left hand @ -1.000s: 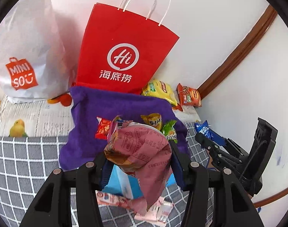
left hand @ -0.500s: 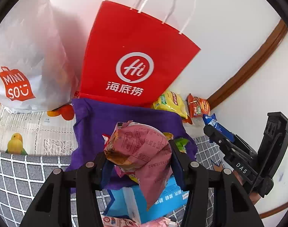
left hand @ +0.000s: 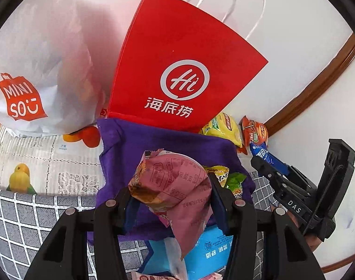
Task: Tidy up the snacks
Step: 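Lift and carry the blue bag and pink packet over the purple towel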
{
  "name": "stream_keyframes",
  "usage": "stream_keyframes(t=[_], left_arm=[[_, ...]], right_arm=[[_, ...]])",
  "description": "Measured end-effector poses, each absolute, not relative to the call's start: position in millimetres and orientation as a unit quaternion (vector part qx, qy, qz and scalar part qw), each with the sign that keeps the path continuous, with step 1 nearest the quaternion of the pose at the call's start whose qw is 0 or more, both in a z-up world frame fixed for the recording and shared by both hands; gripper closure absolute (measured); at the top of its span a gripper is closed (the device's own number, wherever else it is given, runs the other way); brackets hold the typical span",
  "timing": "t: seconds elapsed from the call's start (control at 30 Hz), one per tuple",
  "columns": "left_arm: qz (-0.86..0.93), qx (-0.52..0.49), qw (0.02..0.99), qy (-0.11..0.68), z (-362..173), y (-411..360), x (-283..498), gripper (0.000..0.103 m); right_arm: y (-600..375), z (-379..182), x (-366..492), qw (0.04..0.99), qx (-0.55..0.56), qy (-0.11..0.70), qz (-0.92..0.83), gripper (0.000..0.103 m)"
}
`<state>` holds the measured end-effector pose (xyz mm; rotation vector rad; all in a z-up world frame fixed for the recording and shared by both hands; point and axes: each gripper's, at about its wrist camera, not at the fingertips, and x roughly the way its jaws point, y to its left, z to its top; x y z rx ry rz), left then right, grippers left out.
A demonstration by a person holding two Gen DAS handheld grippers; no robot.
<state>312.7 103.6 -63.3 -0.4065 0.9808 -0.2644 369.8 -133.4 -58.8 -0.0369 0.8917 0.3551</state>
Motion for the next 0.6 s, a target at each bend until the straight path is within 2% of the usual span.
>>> stream_keyframes(t=[0.6], left_arm=[[-0.129,-0.196,0.851,0.470,-69.5,104.8,316.1,0.052]], right_arm=[[-135.6,-65.8,373.8,0.884,-0.026,0.436,0.167,0.051]])
